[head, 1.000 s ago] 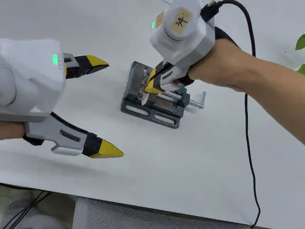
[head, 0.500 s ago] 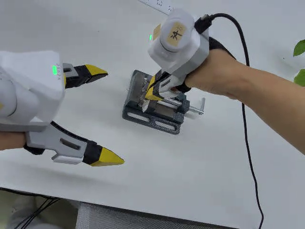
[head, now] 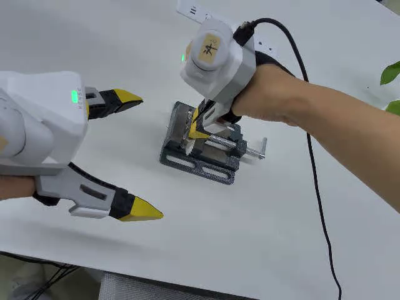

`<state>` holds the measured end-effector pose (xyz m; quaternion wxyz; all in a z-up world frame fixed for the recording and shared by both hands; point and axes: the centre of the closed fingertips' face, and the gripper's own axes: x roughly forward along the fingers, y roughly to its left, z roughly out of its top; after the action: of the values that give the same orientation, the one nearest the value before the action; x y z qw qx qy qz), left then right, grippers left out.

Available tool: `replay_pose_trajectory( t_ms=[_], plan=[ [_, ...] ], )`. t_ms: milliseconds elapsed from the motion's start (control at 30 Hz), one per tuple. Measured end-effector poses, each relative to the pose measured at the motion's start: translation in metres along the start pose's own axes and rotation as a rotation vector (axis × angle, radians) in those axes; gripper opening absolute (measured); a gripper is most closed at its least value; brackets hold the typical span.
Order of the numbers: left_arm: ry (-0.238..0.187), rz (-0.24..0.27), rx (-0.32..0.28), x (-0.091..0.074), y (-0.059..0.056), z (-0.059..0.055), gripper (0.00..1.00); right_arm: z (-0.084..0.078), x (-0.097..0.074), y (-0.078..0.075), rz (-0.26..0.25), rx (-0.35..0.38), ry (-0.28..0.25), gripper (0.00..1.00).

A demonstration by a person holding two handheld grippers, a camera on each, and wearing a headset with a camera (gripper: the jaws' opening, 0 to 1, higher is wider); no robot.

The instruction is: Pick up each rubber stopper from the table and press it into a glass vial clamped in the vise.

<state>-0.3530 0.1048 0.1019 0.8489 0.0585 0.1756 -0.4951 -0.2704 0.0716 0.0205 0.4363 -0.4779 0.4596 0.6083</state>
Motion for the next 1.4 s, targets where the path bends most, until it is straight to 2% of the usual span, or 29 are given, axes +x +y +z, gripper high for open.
replay_pose_trajectory(
  t_ms=[133, 200, 300, 400, 733, 1033, 1100, 1167, 1233, 1267, 1400],
  plan=[
    [0.001, 0.012, 0.003, -0.003, 0.0, 0.002, 0.99, -0.001, 0.0, 0.005, 0.013, -0.023, 0.035, 0.0],
    [-0.001, 0.016, 0.005, -0.004, 0.0, 0.004, 0.99, -0.001, -0.002, 0.006, 0.013, -0.025, 0.034, 0.0],
    [-0.014, 0.023, -0.008, -0.006, 0.001, 0.008, 0.99, -0.002, -0.002, 0.006, 0.026, -0.015, 0.023, 0.0],
    [0.004, 0.035, 0.008, -0.009, 0.002, 0.007, 0.99, -0.002, -0.006, 0.011, 0.034, 0.009, 0.005, 0.0],
    [0.01, 0.058, 0.01, -0.016, -0.005, 0.009, 0.99, -0.001, -0.008, 0.014, -0.001, 0.009, -0.02, 0.0],
    [0.014, 0.077, 0.008, -0.022, -0.005, 0.006, 0.99, -0.004, -0.01, 0.014, -0.014, 0.032, -0.057, 0.0],
    [0.016, 0.078, 0.009, -0.023, -0.005, 0.005, 0.99, -0.004, -0.014, 0.009, -0.034, 0.051, -0.089, 0.0],
    [0.017, 0.079, 0.01, -0.023, -0.005, 0.004, 0.99, -0.005, -0.022, 0.012, -0.04, 0.077, -0.121, 0.0],
    [0.022, 0.078, 0.014, -0.023, -0.005, 0.003, 0.99, -0.008, -0.024, 0.005, -0.055, 0.098, -0.153, 0.01],
    [0.023, 0.077, 0.015, -0.023, -0.006, 0.003, 0.99, -0.01, -0.028, 0.009, -0.064, 0.107, -0.168, 0.01],
    [0.031, 0.074, 0.021, -0.023, -0.006, 0.002, 0.99, -0.014, -0.042, 0.015, -0.1, 0.191, -0.293, 0.08]
  ],
)
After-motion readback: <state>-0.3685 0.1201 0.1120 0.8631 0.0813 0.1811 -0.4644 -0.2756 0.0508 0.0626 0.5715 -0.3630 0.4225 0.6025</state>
